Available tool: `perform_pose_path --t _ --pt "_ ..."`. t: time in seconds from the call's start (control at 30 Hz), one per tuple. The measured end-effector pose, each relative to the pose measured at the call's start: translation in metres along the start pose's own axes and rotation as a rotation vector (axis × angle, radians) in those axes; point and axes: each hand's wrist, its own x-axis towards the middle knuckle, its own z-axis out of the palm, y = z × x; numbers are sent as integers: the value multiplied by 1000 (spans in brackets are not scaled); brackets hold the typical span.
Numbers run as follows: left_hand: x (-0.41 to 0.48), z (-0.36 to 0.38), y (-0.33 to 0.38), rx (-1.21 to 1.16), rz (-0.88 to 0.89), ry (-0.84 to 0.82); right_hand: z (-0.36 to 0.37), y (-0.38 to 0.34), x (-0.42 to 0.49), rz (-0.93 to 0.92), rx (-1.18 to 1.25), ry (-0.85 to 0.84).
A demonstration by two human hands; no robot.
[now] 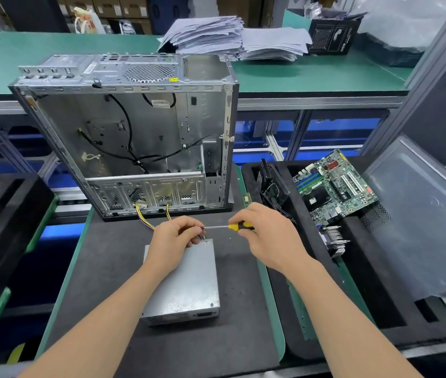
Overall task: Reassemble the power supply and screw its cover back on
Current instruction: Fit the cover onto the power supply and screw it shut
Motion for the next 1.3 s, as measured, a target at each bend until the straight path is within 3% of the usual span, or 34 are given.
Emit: perform_pose_path --t 0.43,0.67,0.73,0.9,1.3 --pt "4 -4 -5 -89 -33 -10 -1 -3 3 -15 -26 13" --pt "2 1 -4 109 44 -12 -5 -1 8 -125 -86 -11" --pt "1 3 -3 216 120 -10 -9 0 12 -132 -28 -17" --pt "2 3 -2 330 242 -49 -21 -12 29 -3 377 79" --pt "3 0 -2 304 194 -96 -19 -49 63 -165 182 -165"
